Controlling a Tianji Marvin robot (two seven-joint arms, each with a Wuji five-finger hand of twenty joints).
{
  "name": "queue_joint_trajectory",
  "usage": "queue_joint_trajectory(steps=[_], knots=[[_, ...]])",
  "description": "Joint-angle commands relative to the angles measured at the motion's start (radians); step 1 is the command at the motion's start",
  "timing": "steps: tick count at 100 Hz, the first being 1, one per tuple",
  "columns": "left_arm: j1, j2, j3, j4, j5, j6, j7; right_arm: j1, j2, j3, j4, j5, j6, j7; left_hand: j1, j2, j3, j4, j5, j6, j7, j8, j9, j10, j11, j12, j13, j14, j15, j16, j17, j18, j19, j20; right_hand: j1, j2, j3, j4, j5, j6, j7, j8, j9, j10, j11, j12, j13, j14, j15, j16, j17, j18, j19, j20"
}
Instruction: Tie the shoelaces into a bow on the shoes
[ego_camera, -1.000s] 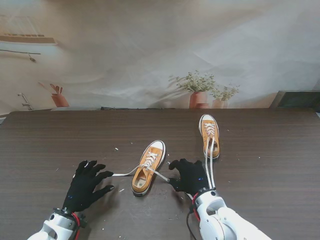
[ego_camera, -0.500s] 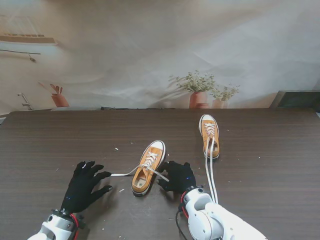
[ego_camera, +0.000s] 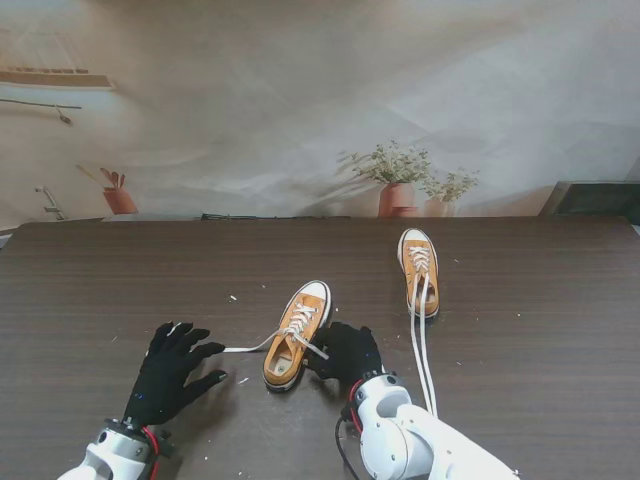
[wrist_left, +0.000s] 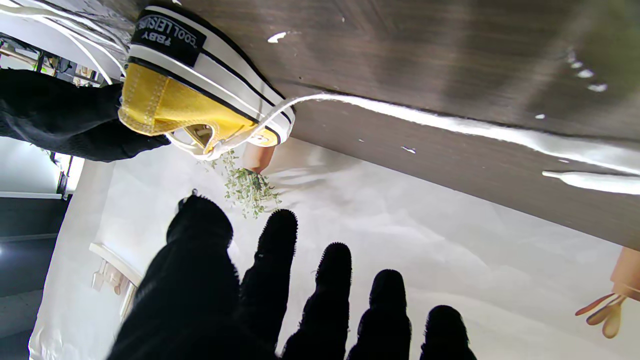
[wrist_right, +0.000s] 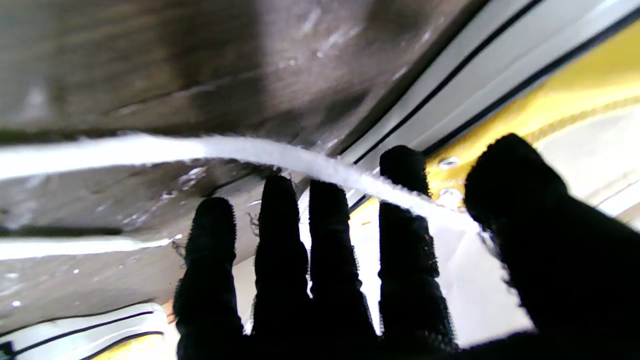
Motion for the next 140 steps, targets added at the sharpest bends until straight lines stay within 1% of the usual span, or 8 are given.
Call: queue_joint_trajectory(steps=[1,41,59,77,95,107,121,140], knots=[[-0.001,-0.004,0.003,-0.003,-0.005,-0.009,-0.015,-0.028,-0.015,0.000,0.025,0.008,0.008,-0.007,-0.021,0.021,-0.014,-0.003,0.029,-0.050,0.007,0.022,-0.003,-0.003,0.006,-0.018,-0.035,0.003,0.021,-0.026,-0.005,-0.004,-0.022,0.018,0.051,-0.051,0.051,-0.034,0.048,-0.038,0.062,-0.016,0.042,-0.013,0.013,-0.008,0.092,0.073,0.068,0.019,0.029,0.024,0.021,0.000],[-0.008,-0.010,0.008,0.006,-0.026,-0.042,-0.009,-0.133,0.014,0.098,-0.158,-0.002,-0.023,0.022,-0.017,0.027,-0.017,-0.004,0.038,-0.047,0.010,0.023,0.006,0.000,0.008,-0.017,-0.049,0.007,0.073,-0.046,-0.002,-0.001,-0.022,0.018,0.163,0.018,0.034,-0.029,0.108,-0.060,0.115,0.123,0.168,0.007,-0.099,-0.058,0.134,0.095,-0.018,-0.027,-0.002,-0.005,-0.082,-0.103],[-0.012,-0.011,0.012,0.009,-0.034,-0.057,-0.009,-0.160,0.024,0.146,-0.243,0.115,-0.036,0.124,-0.016,0.028,-0.017,-0.004,0.041,-0.046,0.009,0.024,0.007,0.002,0.008,-0.017,-0.050,0.009,0.081,-0.054,-0.002,-0.010,-0.024,0.016,0.169,0.023,0.036,-0.029,0.096,-0.050,0.119,0.150,0.484,0.019,-0.213,-0.123,0.414,0.104,-0.026,-0.027,0.165,0.013,-0.042,-0.184],[-0.015,-0.012,0.016,0.013,-0.041,-0.061,-0.015,-0.161,0.031,0.183,-0.280,0.240,0.009,0.223,-0.016,0.029,-0.018,-0.003,0.024,-0.043,-0.004,0.018,0.006,0.002,0.008,-0.017,-0.049,0.007,0.087,-0.059,-0.003,-0.013,-0.028,0.011,0.161,0.046,0.007,-0.026,0.067,-0.043,0.135,0.149,0.535,-0.004,-0.031,-0.066,0.634,0.139,0.093,0.038,0.426,0.185,0.102,-0.198],[-0.019,-0.011,0.025,0.006,-0.045,-0.065,-0.027,-0.158,0.040,0.205,-0.294,0.260,0.024,0.266,-0.016,0.027,-0.018,-0.004,0.020,-0.039,-0.009,0.014,0.027,0.003,0.015,-0.015,-0.032,0.023,0.093,-0.062,0.002,0.000,-0.027,0.010,0.146,0.059,-0.010,-0.025,0.052,-0.060,0.150,0.135,0.525,-0.040,0.134,0.013,0.647,0.113,0.542,0.164,0.764,0.309,0.345,-0.246],[-0.023,-0.008,0.035,-0.014,-0.034,-0.051,-0.035,-0.155,0.049,0.213,-0.303,0.254,0.012,0.292,-0.020,0.023,-0.019,-0.003,0.011,-0.037,-0.016,0.011,0.037,-0.001,0.016,-0.014,-0.010,0.050,0.094,-0.064,0.019,0.019,-0.020,0.010,0.133,0.067,-0.017,-0.026,0.051,-0.069,0.153,0.131,0.541,-0.042,0.227,0.087,0.654,0.042,0.813,0.262,0.839,0.277,0.548,-0.129],[-0.032,-0.001,0.046,-0.059,-0.008,-0.005,-0.053,-0.147,0.063,0.215,-0.303,0.235,-0.015,0.333,-0.034,0.015,-0.019,0.000,-0.003,-0.041,-0.034,0.002,0.069,-0.011,0.017,-0.016,0.048,0.097,0.077,-0.079,0.070,0.066,-0.001,0.015,0.128,0.070,-0.018,-0.026,0.053,-0.059,0.158,0.124,0.594,-0.123,0.434,0.253,0.659,-0.113,1.163,0.409,0.930,0.075,0.865,0.208],[-0.040,0.007,0.066,-0.190,-0.037,0.193,-0.239,-0.139,0.072,0.208,-0.291,0.246,-0.050,0.369,-0.074,0.003,-0.017,0.007,-0.056,-0.014,-0.155,-0.069,-0.011,-0.019,-0.051,-0.061,-0.015,0.082,-0.010,-0.121,0.040,0.106,0.013,0.041,0.121,0.036,0.005,-0.027,0.084,-0.046,0.146,0.089,0.654,-0.152,0.478,0.297,0.659,-0.132,1.263,0.458,0.946,0.006,0.982,0.281]])
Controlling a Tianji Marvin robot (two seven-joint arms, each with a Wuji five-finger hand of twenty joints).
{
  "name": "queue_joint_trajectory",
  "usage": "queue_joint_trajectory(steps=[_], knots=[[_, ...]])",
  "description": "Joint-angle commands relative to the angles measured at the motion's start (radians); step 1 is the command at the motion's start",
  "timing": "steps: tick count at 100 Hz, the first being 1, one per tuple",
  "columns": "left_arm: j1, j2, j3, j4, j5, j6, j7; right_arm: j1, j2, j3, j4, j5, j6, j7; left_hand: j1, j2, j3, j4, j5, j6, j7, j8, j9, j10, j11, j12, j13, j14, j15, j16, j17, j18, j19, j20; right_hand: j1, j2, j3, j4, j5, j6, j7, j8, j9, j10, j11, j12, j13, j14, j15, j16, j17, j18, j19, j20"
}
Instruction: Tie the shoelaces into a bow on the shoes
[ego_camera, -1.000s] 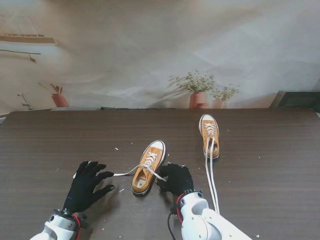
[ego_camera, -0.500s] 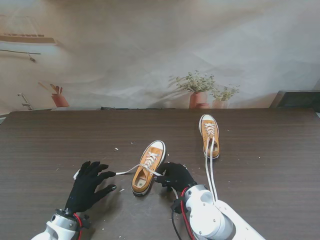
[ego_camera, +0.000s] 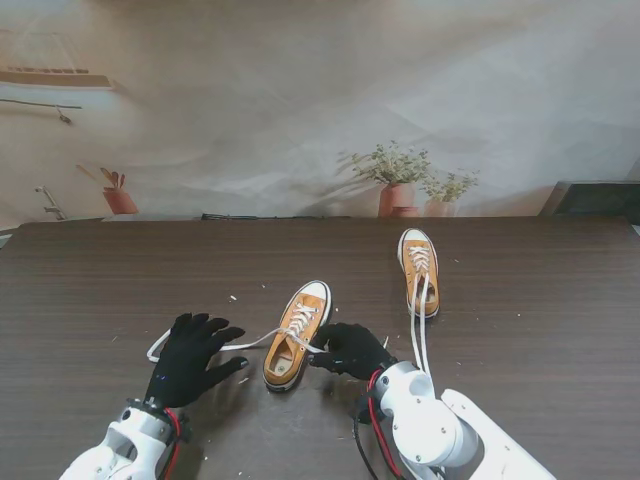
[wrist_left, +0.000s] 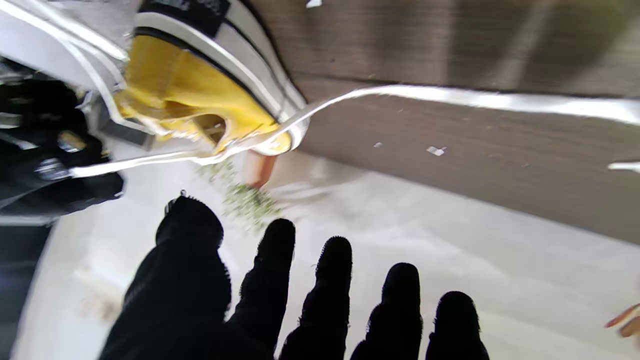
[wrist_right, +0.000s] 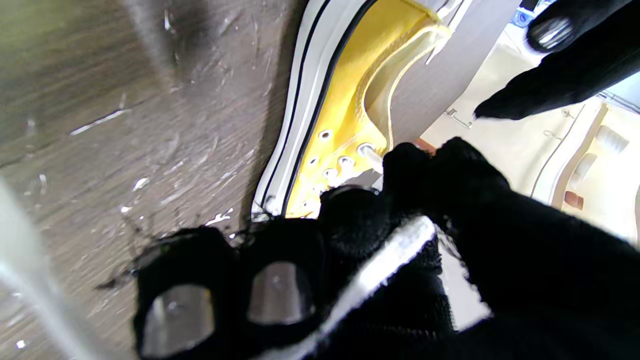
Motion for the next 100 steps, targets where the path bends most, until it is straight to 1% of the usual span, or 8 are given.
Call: queue_joint_trajectory(steps=[1,17,25,35,58,60,65,100], knots=[[-0.012,0.003,0.005,-0.060,-0.009,0.020,-0.069,0.001,0.006,-0.005,0.004,0.008,-0.003,0.015,-0.031,0.004,-0.017,0.007,-0.035,-0.014,-0.031,-0.029,-0.062,-0.020,-0.030,-0.037,-0.053,-0.030,-0.049,-0.041,-0.036,0.013,0.000,0.027,-0.010,-0.011,0.010,-0.015,0.021,-0.027,0.034,-0.015,0.052,-0.011,0.040,0.025,0.029,-0.042,0.080,0.019,0.046,-0.032,0.235,0.013],[-0.053,0.028,0.032,-0.139,0.033,0.178,-0.280,0.001,0.005,-0.011,0.012,0.036,-0.009,0.024,-0.016,-0.024,-0.009,0.018,-0.042,-0.003,-0.055,-0.037,-0.094,-0.025,-0.046,-0.043,-0.048,-0.062,-0.056,-0.027,-0.028,-0.014,0.015,0.047,-0.007,-0.013,0.013,-0.016,0.021,-0.027,0.035,-0.017,0.042,0.002,0.019,0.023,0.028,-0.023,0.068,0.017,0.044,-0.028,0.227,0.014],[-0.094,0.040,0.056,-0.151,0.055,0.227,-0.380,0.000,0.003,-0.013,0.013,0.069,-0.003,0.033,0.002,-0.053,0.001,0.028,-0.044,-0.007,-0.058,-0.034,-0.100,-0.028,-0.047,-0.042,-0.042,-0.072,-0.052,-0.012,-0.016,-0.019,0.023,0.056,-0.002,-0.020,0.018,-0.016,0.026,-0.015,0.034,-0.021,0.047,0.012,0.011,0.025,0.028,-0.006,0.068,0.019,0.043,-0.007,0.221,0.018],[-0.160,0.051,0.099,-0.134,0.086,0.267,-0.449,-0.001,0.006,-0.015,0.012,0.076,-0.001,0.048,0.027,-0.111,0.029,0.055,-0.035,-0.003,-0.055,-0.021,-0.093,-0.029,-0.036,-0.031,-0.028,-0.077,-0.040,0.022,0.003,-0.020,0.032,0.075,-0.002,-0.018,0.018,-0.016,0.026,-0.015,0.033,-0.022,0.049,0.009,0.012,0.026,0.028,-0.012,0.074,0.022,0.044,-0.010,0.226,0.022],[-0.284,0.062,0.193,-0.048,0.110,0.292,-0.503,0.000,0.014,-0.016,0.007,0.080,0.005,0.078,0.035,-0.187,0.112,0.070,0.015,-0.006,-0.004,0.013,-0.054,-0.034,0.003,-0.009,-0.003,-0.081,0.028,0.050,0.053,-0.005,0.043,0.089,0.001,-0.015,0.016,-0.016,0.029,-0.015,0.033,-0.022,0.050,0.010,0.012,0.029,0.027,-0.011,0.076,0.023,0.045,-0.013,0.229,0.025],[-0.291,0.063,0.200,-0.041,0.112,0.294,-0.505,0.000,0.014,-0.017,0.007,0.081,0.006,0.078,0.002,-0.210,0.193,0.046,0.019,-0.008,0.006,0.026,-0.049,-0.035,0.006,-0.008,-0.002,-0.080,0.042,0.039,0.060,-0.002,0.042,0.090,0.002,-0.015,0.016,-0.016,0.029,-0.014,0.033,-0.022,0.050,0.011,0.012,0.029,0.027,-0.010,0.075,0.023,0.045,-0.013,0.229,0.025],[-0.309,0.064,0.218,-0.027,0.116,0.305,-0.512,0.000,0.014,-0.018,0.006,0.081,0.009,0.079,-0.006,-0.223,0.230,0.038,0.024,-0.008,0.023,0.038,-0.045,-0.034,0.013,-0.004,0.000,-0.080,0.056,0.040,0.068,0.000,0.044,0.090,0.002,-0.012,0.015,-0.016,0.028,-0.014,0.032,-0.022,0.049,0.013,0.012,0.029,0.027,-0.009,0.075,0.023,0.045,-0.014,0.228,0.026],[-0.415,0.063,0.327,0.102,0.073,0.326,-0.495,-0.017,0.018,0.000,-0.004,0.078,0.025,0.089,-0.031,-0.230,0.288,0.017,0.031,-0.010,0.085,0.068,-0.008,-0.033,0.041,0.007,0.028,-0.077,0.112,0.047,0.106,0.012,0.058,0.091,0.010,-0.007,0.009,-0.015,0.027,-0.004,0.032,-0.019,0.047,0.015,0.013,0.033,0.027,-0.006,0.074,0.023,0.045,-0.014,0.227,0.028]])
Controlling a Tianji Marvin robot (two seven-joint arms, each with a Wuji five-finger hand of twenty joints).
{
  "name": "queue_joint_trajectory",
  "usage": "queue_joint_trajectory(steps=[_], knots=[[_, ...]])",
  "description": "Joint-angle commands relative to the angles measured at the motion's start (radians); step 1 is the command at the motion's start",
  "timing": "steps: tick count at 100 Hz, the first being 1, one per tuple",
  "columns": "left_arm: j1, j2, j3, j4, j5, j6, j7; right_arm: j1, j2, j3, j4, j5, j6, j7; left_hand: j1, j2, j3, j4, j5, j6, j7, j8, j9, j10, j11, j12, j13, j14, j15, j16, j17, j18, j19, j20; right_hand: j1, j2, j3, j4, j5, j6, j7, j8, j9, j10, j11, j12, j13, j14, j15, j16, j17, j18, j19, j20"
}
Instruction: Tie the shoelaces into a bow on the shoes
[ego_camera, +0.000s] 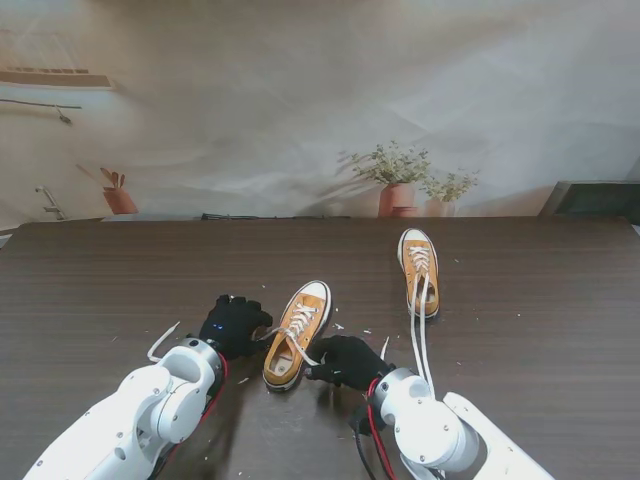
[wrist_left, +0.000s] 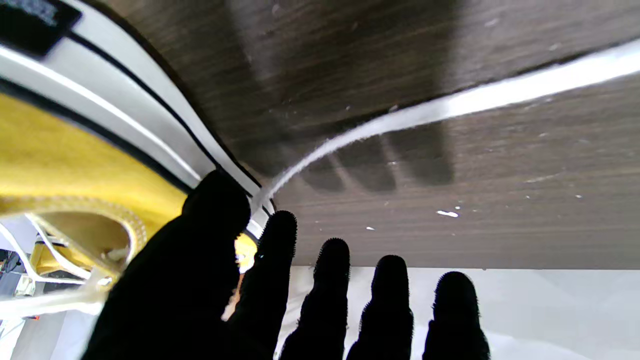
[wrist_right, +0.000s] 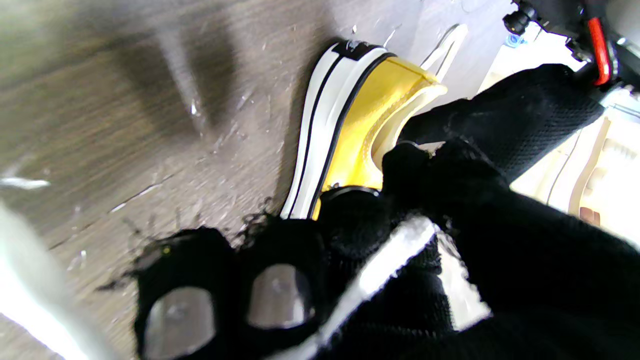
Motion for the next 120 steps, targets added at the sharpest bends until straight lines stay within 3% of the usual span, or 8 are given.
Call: queue_joint_trajectory(steps=[1,28,51,67,80,97,109,120], knots=[[-0.016,-0.004,0.016,0.023,-0.009,0.007,-0.008,-0.011,0.009,0.006,-0.006,0.004,0.002,0.022,-0.037,-0.016,-0.001,-0.022,0.010,-0.010,-0.003,0.013,0.009,-0.018,0.004,0.022,0.011,0.001,0.021,0.022,0.005,0.005,0.006,0.016,0.011,0.000,0.009,-0.015,0.024,-0.008,0.031,-0.014,0.047,0.015,0.013,0.023,0.027,-0.007,0.066,0.016,0.043,-0.014,0.222,0.014],[-0.057,-0.013,0.083,0.089,-0.058,0.022,0.041,-0.026,0.015,0.020,-0.022,0.009,-0.002,0.041,0.030,0.032,-0.013,-0.046,0.053,-0.048,0.046,0.035,0.060,-0.020,0.034,0.032,0.044,0.001,0.058,0.021,0.025,0.007,0.010,0.009,0.015,0.002,0.006,-0.014,0.025,-0.004,0.031,-0.012,0.047,0.016,0.012,0.023,0.027,-0.007,0.066,0.015,0.043,-0.011,0.219,0.014],[-0.043,-0.022,0.081,0.096,-0.079,0.052,0.076,-0.035,0.018,0.026,-0.036,0.014,-0.007,0.051,0.263,0.147,-0.214,-0.027,0.151,-0.087,0.396,0.049,0.119,-0.010,0.067,0.036,0.055,0.002,0.087,0.013,0.029,-0.008,0.005,-0.019,0.016,0.003,0.006,-0.013,0.027,-0.002,0.030,-0.011,0.047,0.017,0.013,0.024,0.027,-0.005,0.066,0.015,0.043,-0.008,0.217,0.015],[-0.001,-0.029,0.038,0.082,-0.099,0.038,0.117,-0.042,0.019,0.027,-0.037,0.023,-0.009,0.053,0.264,0.178,-0.233,-0.023,0.059,-0.077,0.591,0.202,0.153,0.087,0.028,-0.001,0.064,0.048,0.086,0.002,0.009,-0.002,-0.044,-0.079,0.018,0.003,0.006,-0.013,0.029,0.000,0.030,-0.009,0.048,0.021,0.013,0.024,0.027,-0.003,0.065,0.014,0.042,-0.005,0.214,0.014],[0.027,-0.051,0.012,0.100,-0.151,0.001,0.235,-0.050,0.015,0.026,-0.041,0.028,0.000,0.040,0.184,0.130,-0.143,0.009,0.003,-0.001,0.774,0.310,0.253,0.115,0.059,0.013,0.136,0.090,0.101,-0.017,0.046,0.040,-0.092,-0.243,0.018,0.002,0.009,-0.013,0.030,0.006,0.033,-0.004,0.048,0.021,0.015,0.026,0.027,0.001,0.066,0.014,0.042,0.001,0.211,0.014],[0.036,-0.084,0.011,0.162,-0.191,-0.068,0.424,-0.057,0.015,0.027,-0.054,0.023,0.003,0.037,-0.066,0.011,0.211,0.078,0.063,0.095,0.963,0.423,0.468,0.078,0.196,0.096,0.338,0.076,0.228,0.007,0.144,0.078,-0.112,-0.437,0.018,0.003,0.011,-0.014,0.028,0.010,0.034,0.002,0.048,0.020,0.019,0.027,0.027,0.000,0.068,0.014,0.042,0.004,0.212,0.015],[0.022,-0.111,0.027,0.227,-0.232,-0.128,0.550,-0.062,0.016,0.026,-0.062,0.020,0.006,0.038,-0.160,0.000,0.324,0.169,0.188,0.194,1.013,0.540,0.589,0.034,0.291,0.148,0.485,0.069,0.307,0.024,0.287,0.147,-0.006,-0.422,0.017,0.003,0.012,-0.014,0.029,0.009,0.033,0.003,0.048,0.020,0.020,0.028,0.027,-0.002,0.069,0.014,0.042,0.005,0.211,0.016],[0.004,-0.131,0.042,0.284,-0.266,-0.193,0.632,-0.064,0.017,0.026,-0.066,0.019,0.009,0.040,-0.178,-0.031,0.367,0.199,0.246,0.243,1.013,0.586,0.650,0.015,0.354,0.183,0.657,0.058,0.336,0.012,0.423,0.212,0.280,-0.354,0.019,0.002,0.013,-0.014,0.030,0.011,0.033,0.004,0.050,0.020,0.021,0.028,0.027,-0.002,0.070,0.014,0.042,0.005,0.211,0.016]])
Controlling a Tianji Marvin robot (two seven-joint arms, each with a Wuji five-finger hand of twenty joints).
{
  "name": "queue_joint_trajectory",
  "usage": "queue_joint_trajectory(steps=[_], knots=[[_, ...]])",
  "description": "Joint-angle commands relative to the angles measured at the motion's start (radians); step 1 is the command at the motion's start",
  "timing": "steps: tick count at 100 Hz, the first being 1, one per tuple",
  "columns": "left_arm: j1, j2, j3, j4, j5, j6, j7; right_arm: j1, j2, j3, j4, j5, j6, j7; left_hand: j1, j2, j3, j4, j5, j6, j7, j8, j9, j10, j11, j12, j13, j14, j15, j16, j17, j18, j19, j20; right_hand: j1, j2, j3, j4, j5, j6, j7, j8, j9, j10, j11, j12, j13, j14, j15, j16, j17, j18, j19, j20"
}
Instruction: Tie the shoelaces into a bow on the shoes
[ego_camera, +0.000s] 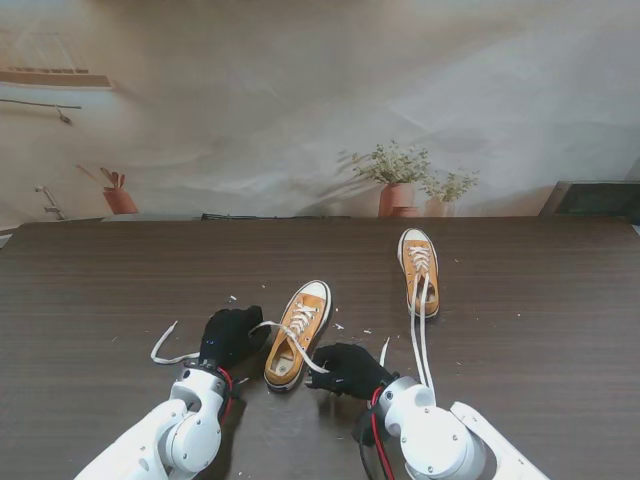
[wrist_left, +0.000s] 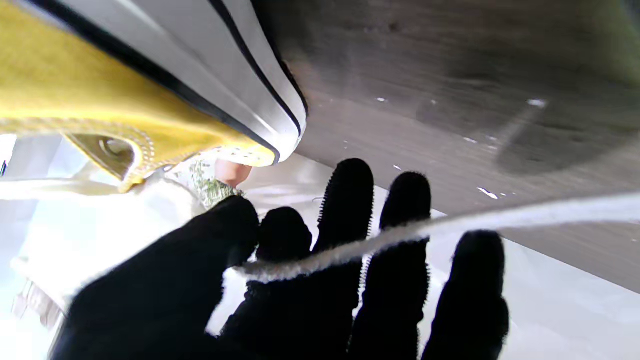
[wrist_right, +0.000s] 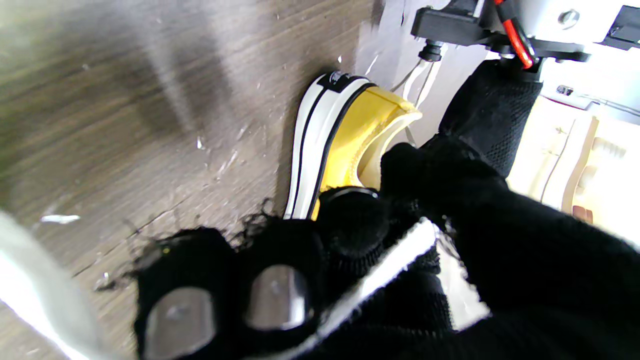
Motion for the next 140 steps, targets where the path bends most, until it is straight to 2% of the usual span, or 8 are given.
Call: queue_joint_trajectory(steps=[1,29,33,43,56,81,95,140], knots=[[-0.006,-0.018,0.004,0.011,-0.003,-0.025,-0.020,-0.007,0.004,0.000,-0.009,-0.002,0.005,0.017,-0.029,-0.040,0.044,0.025,0.044,0.109,0.036,0.037,0.042,-0.040,0.059,0.048,0.106,-0.023,0.025,0.010,0.066,0.069,0.174,0.042,0.018,0.001,0.013,-0.014,0.030,-0.002,0.033,0.004,0.050,0.016,0.021,0.017,0.027,-0.011,0.068,0.012,0.042,0.004,0.211,0.014],[0.007,-0.057,-0.015,0.036,-0.162,-0.142,0.001,-0.007,0.004,-0.001,-0.016,-0.001,0.008,0.019,0.065,-0.012,-0.068,-0.008,-0.039,0.256,0.072,0.125,-0.041,0.010,0.322,0.274,0.394,-0.074,0.304,0.074,0.403,0.117,0.911,0.038,0.016,-0.003,0.015,-0.015,0.034,0.000,0.032,0.003,0.058,0.013,0.023,0.016,0.028,-0.022,0.080,0.016,0.045,-0.008,0.223,0.019],[0.016,-0.060,-0.025,0.023,-0.186,-0.146,-0.013,-0.007,0.004,-0.001,-0.017,0.000,0.005,0.016,0.083,-0.003,-0.097,-0.010,-0.046,0.262,0.067,0.125,-0.045,0.027,0.333,0.287,0.397,-0.120,0.480,0.086,0.451,0.070,1.114,0.116,0.013,-0.005,0.017,-0.015,0.034,-0.001,0.031,0.002,0.061,0.010,0.024,0.016,0.028,-0.030,0.088,0.021,0.046,-0.025,0.237,0.023],[0.047,-0.057,-0.055,-0.021,-0.204,-0.124,-0.041,-0.008,-0.001,0.000,-0.014,-0.023,-0.016,-0.014,0.093,0.039,-0.168,-0.021,-0.049,0.223,0.046,0.132,-0.029,0.044,0.317,0.270,0.400,-0.401,0.916,0.139,0.545,-0.291,1.584,0.408,0.005,-0.016,0.024,-0.016,0.042,-0.012,0.022,-0.014,0.078,-0.005,0.034,0.019,0.027,-0.041,0.105,0.041,0.051,-0.052,0.283,0.038],[0.069,-0.047,-0.086,-0.048,-0.148,-0.095,-0.021,0.004,-0.008,0.001,0.013,-0.080,-0.043,-0.063,0.096,0.132,-0.301,-0.105,-0.042,0.038,-0.048,0.160,0.156,-0.002,0.405,0.223,0.396,-0.293,1.054,0.172,0.575,-0.382,1.749,0.592,-0.034,-0.001,0.020,-0.022,0.049,-0.027,0.015,-0.038,0.122,-0.036,0.084,0.049,0.027,-0.053,0.119,0.100,0.065,-0.067,0.288,0.157],[0.089,-0.020,-0.129,-0.088,-0.103,-0.031,-0.104,0.054,-0.025,0.005,0.092,-0.102,-0.066,-0.125,0.160,0.198,-0.475,-0.187,-0.030,-0.070,-0.157,0.127,0.262,-0.153,0.670,0.173,0.394,-0.329,1.167,0.147,0.586,-0.376,1.750,0.745,-0.243,0.185,0.025,0.060,0.231,0.024,-0.011,0.100,0.187,-0.055,0.200,0.117,0.027,-0.037,0.131,0.190,0.063,-0.015,0.288,0.277],[0.079,-0.005,-0.136,-0.096,-0.074,0.019,-0.162,0.068,-0.036,0.012,0.114,-0.090,-0.058,-0.154,0.180,0.247,-0.503,-0.184,-0.047,-0.073,-0.138,0.166,0.255,-0.192,0.719,0.157,0.394,-0.360,1.181,0.135,0.590,-0.412,1.750,0.758,-0.247,0.217,0.054,0.144,0.314,0.092,-0.020,0.286,0.187,-0.048,0.271,0.130,0.025,-0.007,0.137,0.224,0.059,0.019,0.288,0.324],[0.037,0.001,-0.110,-0.064,-0.057,0.120,-0.201,0.072,-0.041,0.041,0.170,-0.173,-0.004,-0.210,0.140,0.184,-0.381,-0.120,0.037,-0.055,-0.156,0.155,0.298,-0.182,0.745,0.138,0.394,-0.352,1.188,0.147,0.592,-0.428,1.750,0.785,-0.160,-0.074,0.209,0.089,0.425,0.124,-0.014,0.223,0.187,-0.006,0.311,0.128,0.026,-0.011,0.139,0.248,0.067,-0.033,0.288,0.350]])
